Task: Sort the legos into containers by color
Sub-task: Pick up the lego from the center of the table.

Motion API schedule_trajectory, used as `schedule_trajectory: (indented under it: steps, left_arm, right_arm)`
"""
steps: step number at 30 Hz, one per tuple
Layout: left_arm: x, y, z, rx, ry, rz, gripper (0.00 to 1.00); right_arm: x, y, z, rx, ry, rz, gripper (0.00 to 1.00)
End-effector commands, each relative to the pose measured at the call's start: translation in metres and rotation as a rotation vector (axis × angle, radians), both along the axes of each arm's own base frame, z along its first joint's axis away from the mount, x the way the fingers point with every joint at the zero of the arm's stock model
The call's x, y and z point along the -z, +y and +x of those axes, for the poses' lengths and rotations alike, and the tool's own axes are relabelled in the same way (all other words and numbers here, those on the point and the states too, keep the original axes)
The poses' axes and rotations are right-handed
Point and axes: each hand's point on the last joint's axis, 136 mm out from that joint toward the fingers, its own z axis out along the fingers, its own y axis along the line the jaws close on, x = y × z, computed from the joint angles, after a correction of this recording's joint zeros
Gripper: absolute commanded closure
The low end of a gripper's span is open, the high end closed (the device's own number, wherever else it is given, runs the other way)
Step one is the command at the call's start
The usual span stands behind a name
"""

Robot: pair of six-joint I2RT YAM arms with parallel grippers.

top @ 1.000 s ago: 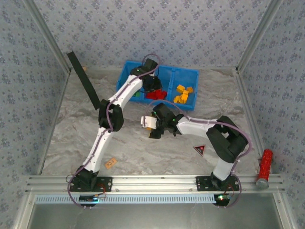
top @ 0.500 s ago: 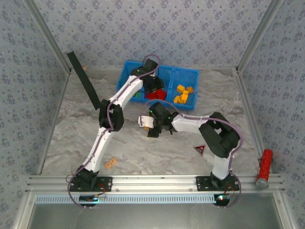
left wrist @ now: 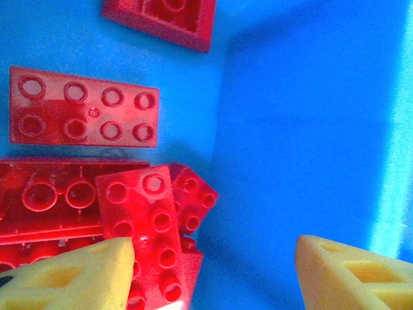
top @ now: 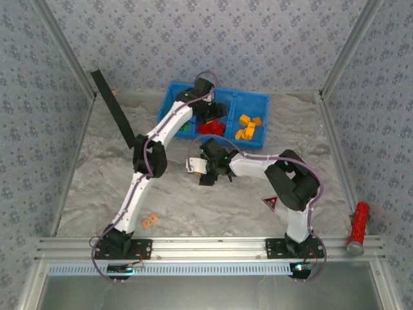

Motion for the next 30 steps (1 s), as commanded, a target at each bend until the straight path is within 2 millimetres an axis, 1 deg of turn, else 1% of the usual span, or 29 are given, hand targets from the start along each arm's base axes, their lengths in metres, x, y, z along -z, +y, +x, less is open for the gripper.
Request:
schedule_trajectory:
  steps: [1,2,4,5,8,11,12,15,17,19,22,23,27,28,30]
  left_arm:
    - [-0.085,0.001,0.000,0.039,-0.151,-0.082,0.34]
    - [-0.093,0.003,-0.001,0.041,-0.162,-0.086,0.33]
    - [-0.115,0.007,-0.004,0.048,-0.195,-0.100,0.33]
    - [-0.123,0.009,-0.006,0.055,-0.207,-0.100,0.34]
    - [-0.148,0.023,-0.013,0.063,-0.241,-0.091,0.34]
    - [-0.169,0.043,-0.019,0.061,-0.271,-0.065,0.33]
    - [-0.176,0.052,-0.021,0.057,-0.282,-0.054,0.33]
    - [-0.189,0.075,-0.027,0.036,-0.304,-0.025,0.33]
    - [-0.198,0.091,-0.034,0.027,-0.321,-0.004,0.33]
    - [-0.206,0.109,-0.044,0.021,-0.342,0.031,0.33]
    - [-0.213,0.138,-0.060,-0.001,-0.372,0.105,0.32]
    - [-0.215,0.147,-0.066,-0.007,-0.381,0.129,0.32]
    - [-0.215,0.185,-0.096,-0.034,-0.404,0.220,0.30]
    - [-0.210,0.195,-0.105,-0.041,-0.399,0.243,0.29]
    - [-0.206,0.214,-0.122,-0.051,-0.406,0.280,0.26]
  right_arm:
    - [0.021,-0.009,-0.003,0.000,0.054,-0.065,0.27]
    - [0.021,-0.009,-0.004,0.000,0.057,-0.066,0.28]
    - [0.023,-0.008,-0.005,-0.002,0.068,-0.067,0.31]
    - [0.023,-0.008,-0.005,-0.002,0.071,-0.065,0.33]
    - [0.025,-0.008,-0.005,-0.003,0.087,-0.078,0.42]
    - [0.031,-0.013,-0.009,0.003,0.114,-0.110,0.49]
    - [0.024,-0.008,-0.003,0.004,0.099,-0.101,0.52]
    - [0.029,-0.011,-0.004,0.011,0.107,-0.122,0.59]
    - [0.031,-0.014,-0.005,0.021,0.109,-0.132,0.64]
    - [0.029,-0.015,-0.005,0.035,0.107,-0.129,0.69]
    - [0.016,-0.014,-0.001,0.063,0.091,-0.104,0.75]
    - [0.020,-0.022,-0.006,0.072,0.103,-0.117,0.76]
    - [-0.002,-0.029,-0.001,0.127,0.087,-0.086,0.79]
    - [-0.010,-0.032,0.001,0.145,0.084,-0.072,0.79]
    - [-0.026,-0.037,0.003,0.174,0.081,-0.046,0.79]
